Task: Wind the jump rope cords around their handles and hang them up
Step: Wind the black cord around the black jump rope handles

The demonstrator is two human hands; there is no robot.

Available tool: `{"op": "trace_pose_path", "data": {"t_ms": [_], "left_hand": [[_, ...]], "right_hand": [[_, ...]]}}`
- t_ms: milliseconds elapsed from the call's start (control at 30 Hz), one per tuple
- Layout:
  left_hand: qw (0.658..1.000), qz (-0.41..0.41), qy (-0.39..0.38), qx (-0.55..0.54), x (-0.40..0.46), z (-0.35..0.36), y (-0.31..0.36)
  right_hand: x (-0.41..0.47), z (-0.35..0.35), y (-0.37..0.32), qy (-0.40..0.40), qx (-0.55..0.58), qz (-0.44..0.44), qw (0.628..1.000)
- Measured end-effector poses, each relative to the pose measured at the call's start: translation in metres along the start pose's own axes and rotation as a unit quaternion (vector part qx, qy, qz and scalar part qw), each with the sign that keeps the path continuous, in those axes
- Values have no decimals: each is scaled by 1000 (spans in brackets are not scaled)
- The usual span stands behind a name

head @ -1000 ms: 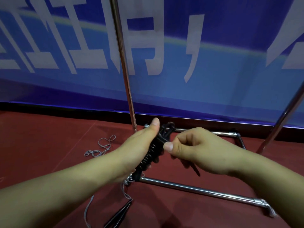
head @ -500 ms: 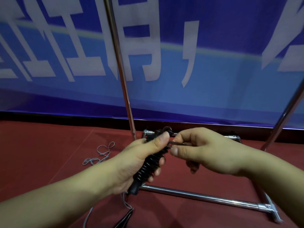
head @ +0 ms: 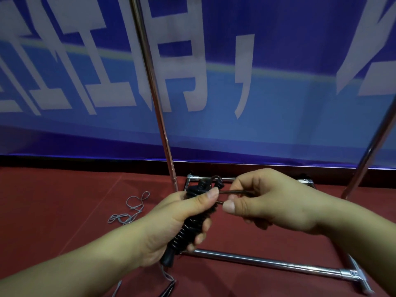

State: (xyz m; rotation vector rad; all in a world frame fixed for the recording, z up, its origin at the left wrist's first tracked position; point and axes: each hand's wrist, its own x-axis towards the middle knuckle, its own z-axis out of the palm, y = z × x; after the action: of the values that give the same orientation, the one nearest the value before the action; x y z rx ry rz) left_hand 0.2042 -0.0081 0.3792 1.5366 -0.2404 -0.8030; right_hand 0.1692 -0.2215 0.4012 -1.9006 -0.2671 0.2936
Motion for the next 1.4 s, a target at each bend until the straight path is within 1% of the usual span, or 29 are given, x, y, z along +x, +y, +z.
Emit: {"op": "trace_pose_path", "data": {"t_ms": [133, 233, 300, 367, 500, 667, 800, 867, 967, 1033, 1067, 1133, 1267, 1333, 1400], "left_hand": [[999, -20, -37, -27, -3, -2, 4], [999, -22, -30, -25, -3, -2, 4], [999, -25, -18, -26, -3, -2, 3], [999, -36, -12, -33, -2, -3, 2], [996, -56, -20, -66, -2, -6, 1], [993, -76, -29, -91, 0, -7, 0], [992, -74, -23, -100, -1, -7, 0], [992, -71, -24, -102, 0, -6, 2], [993, -70, -27, -92, -2, -3, 4], [993, -71, -32, -90, -3, -3, 5], [993, -68, -36, -91, -3, -4, 6], [993, -57, -46, -92, -4, -5, 8], [995, -31, -30, -92, -5, -1, 12], [995, -22, -24, -95, -5, 2, 13], [995, -16, -26, -92, -5, 3, 14]], "right_hand": [[1, 1, 5, 7, 68, -6, 998], [2, 7, 8, 5, 144, 21, 989], [3, 9, 10, 0, 175, 38, 984], [4, 11, 12, 2, 190, 46, 981], [6, 14, 14, 12, 179, 52, 982], [4, 13, 14, -17, 120, 30, 992], [5, 10, 16, -25, 64, 6, 998], [5, 11, 16, -20, -19, -22, 999], [6, 15, 18, -3, -168, -68, 983], [6, 13, 17, 15, -206, -99, 973], [6, 11, 17, 18, -202, -109, 973], [5, 9, 16, 7, -152, -108, 982], [4, 14, 14, -39, 0, -36, 999], [4, 16, 11, -40, 64, -18, 997], [4, 17, 8, -23, 79, -28, 996]]}}
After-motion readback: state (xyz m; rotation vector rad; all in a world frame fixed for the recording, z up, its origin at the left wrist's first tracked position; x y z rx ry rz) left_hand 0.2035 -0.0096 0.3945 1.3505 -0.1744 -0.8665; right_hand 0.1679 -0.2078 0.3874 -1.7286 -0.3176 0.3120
